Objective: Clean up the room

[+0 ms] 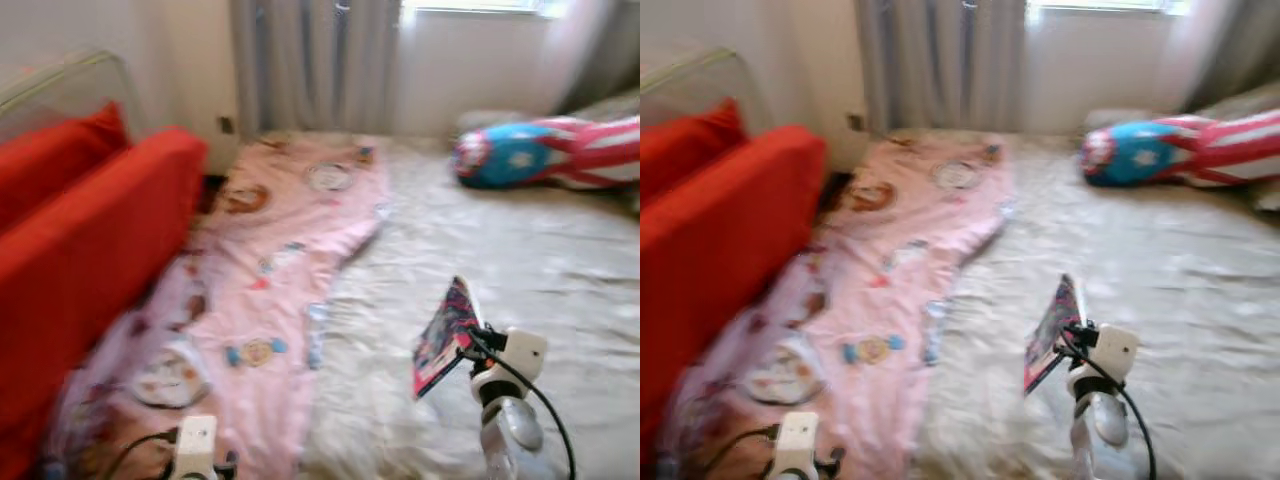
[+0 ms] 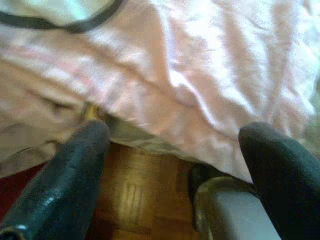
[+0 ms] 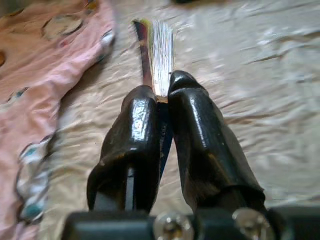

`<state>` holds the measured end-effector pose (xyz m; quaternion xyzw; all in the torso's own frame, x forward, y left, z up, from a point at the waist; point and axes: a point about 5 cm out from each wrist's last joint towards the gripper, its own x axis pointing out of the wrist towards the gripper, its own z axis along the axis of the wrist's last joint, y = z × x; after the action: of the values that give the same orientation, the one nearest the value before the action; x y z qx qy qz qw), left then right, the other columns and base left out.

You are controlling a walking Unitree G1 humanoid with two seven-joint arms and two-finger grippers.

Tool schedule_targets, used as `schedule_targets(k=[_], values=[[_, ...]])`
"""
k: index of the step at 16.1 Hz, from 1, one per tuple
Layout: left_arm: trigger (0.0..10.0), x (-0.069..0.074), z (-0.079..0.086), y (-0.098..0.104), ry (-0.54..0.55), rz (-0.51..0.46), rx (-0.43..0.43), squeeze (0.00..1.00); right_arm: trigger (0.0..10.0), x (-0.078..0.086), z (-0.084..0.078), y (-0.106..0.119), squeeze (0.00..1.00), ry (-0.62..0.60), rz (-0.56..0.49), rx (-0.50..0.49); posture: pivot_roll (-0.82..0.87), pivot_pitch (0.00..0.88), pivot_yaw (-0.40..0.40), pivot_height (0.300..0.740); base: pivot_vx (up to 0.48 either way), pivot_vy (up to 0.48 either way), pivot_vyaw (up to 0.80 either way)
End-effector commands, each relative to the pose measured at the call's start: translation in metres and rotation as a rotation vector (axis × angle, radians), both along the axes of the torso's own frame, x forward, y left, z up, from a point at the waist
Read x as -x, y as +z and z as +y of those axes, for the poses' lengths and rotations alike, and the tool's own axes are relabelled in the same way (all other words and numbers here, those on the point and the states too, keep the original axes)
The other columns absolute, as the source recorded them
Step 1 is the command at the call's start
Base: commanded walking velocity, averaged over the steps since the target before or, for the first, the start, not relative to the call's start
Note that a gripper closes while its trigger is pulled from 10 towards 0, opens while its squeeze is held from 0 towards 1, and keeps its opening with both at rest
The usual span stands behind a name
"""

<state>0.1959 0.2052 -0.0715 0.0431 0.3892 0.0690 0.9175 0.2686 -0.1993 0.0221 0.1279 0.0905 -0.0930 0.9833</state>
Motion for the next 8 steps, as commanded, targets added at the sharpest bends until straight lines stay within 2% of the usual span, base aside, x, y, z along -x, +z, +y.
schedule_targets(k=[1,8], values=[[10.0,0.0031,-0.0010,-0.0022,-0.013,0.021,-0.006,0.00,10.0,-0.0057,-0.0003,0.0104,0.00,0.004,-0.058,0.012,-0.10,0.000,-0.022,0.740,0.000,-0.337,0.00],[10.0,0.0050,-0.0001,-0.0031,-0.015,0.028,-0.005,0.00,10.0,-0.0064,0.0028,0.0086,0.00,0.011,-0.052,0.005,-0.10,0.000,-0.018,0.740,0.000,-0.326,0.00]])
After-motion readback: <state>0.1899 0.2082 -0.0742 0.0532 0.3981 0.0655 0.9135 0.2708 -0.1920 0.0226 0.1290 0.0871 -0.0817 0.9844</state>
